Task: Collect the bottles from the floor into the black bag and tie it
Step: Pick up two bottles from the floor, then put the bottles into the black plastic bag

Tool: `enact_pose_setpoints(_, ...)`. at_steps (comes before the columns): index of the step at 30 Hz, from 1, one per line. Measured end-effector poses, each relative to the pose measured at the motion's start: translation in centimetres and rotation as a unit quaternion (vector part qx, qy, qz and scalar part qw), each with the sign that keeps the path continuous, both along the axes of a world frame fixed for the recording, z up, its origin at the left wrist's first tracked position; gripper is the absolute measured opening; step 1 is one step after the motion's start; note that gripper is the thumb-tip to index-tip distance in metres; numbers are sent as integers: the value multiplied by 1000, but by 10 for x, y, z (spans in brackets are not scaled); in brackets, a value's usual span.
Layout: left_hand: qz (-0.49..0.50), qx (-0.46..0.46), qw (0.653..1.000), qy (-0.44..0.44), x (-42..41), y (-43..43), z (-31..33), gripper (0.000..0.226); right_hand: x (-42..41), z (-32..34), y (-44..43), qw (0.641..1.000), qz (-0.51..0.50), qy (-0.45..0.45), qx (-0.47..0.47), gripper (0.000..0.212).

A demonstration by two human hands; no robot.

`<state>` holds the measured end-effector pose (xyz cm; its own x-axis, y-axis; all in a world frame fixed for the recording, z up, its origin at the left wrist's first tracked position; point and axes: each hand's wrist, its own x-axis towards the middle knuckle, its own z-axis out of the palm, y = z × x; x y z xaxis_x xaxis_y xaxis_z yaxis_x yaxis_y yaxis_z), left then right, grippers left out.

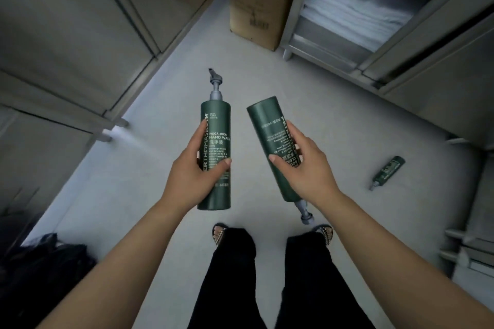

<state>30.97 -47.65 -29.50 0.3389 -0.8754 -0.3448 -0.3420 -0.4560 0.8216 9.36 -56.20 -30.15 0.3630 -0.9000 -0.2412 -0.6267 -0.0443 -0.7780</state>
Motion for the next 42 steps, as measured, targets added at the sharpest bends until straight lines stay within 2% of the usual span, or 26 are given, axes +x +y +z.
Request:
enact_pose_setpoints(4, 29, -38, 998, -45, 41, 28, 83, 82, 38, 78, 19, 999, 2, -43, -24, 69)
enact_pose_setpoints(8, 62, -58, 995, -59, 63, 55, 122, 84, 69, 119, 36, 997, 31, -57, -35, 70)
enact_pose_setpoints(18, 169, -88, 981, -30, 82, 90, 137, 83, 131, 153, 27, 989, 128, -44, -57, 71)
enact_pose_setpoints(23, 245, -68, 966, -45, 111, 99, 141, 84, 185, 151, 7, 976, 205, -58, -42, 70)
enact_pose_setpoints(30, 363, -17, 928, -75, 147, 95, 150, 84, 275, 146, -30, 930, 361, -64, -22, 72)
enact_pose_setpoints(35, 446, -11, 891, -82, 157, 89, 153, 84, 326, 150, -55, 897, 433, -84, -24, 72)
enact_pose_setpoints(42, 570, -4, 816, -94, 145, 126, 159, 82, 384, 152, -24, 827, 556, -85, 3, 73)
